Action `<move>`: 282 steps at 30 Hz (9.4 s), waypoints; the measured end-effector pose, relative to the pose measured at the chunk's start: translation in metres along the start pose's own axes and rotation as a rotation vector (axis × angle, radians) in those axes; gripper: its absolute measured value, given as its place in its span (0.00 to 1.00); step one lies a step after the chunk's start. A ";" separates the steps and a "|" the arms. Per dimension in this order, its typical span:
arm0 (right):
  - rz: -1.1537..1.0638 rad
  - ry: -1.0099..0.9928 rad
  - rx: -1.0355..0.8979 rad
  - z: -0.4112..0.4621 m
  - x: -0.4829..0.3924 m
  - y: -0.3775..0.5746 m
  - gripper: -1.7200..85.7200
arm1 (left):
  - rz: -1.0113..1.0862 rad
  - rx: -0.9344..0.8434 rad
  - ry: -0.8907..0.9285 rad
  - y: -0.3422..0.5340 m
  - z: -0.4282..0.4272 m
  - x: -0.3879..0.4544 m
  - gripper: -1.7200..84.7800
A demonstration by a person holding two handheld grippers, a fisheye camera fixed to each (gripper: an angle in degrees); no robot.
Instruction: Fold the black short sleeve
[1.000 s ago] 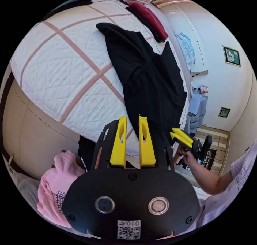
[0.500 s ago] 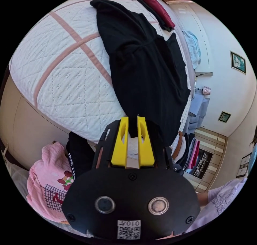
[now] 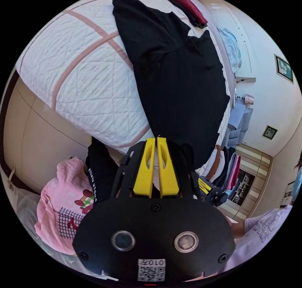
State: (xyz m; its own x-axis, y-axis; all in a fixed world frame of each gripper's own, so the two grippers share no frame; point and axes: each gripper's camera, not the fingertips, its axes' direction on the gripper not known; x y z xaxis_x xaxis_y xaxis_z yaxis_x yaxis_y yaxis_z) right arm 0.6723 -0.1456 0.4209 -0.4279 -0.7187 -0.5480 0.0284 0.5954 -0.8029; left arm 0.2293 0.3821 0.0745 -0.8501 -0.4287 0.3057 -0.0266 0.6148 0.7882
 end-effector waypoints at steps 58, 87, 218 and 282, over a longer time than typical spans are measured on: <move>1.205 -0.076 0.534 0.190 0.088 0.268 0.10 | 1.048 -0.590 0.616 -0.153 0.261 0.609 0.02; 1.862 -0.207 0.532 0.266 0.121 0.442 0.04 | 1.565 -0.815 0.102 -0.009 0.374 0.778 0.02; 0.796 -0.053 0.440 -0.249 0.717 0.195 0.07 | 0.623 0.295 -0.403 -0.496 -0.155 0.460 0.07; 0.765 0.031 0.233 -0.384 0.548 0.084 0.04 | 0.684 0.493 -0.265 -0.292 -0.183 0.303 0.02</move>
State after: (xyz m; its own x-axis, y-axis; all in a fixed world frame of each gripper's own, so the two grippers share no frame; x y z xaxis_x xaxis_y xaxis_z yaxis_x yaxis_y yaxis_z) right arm 0.0935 -0.3512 0.1429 -0.2381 -0.1289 -0.9626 0.5108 0.8264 -0.2371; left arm 0.0762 -0.0487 0.0348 -0.8551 0.2672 0.4442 0.3607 0.9222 0.1395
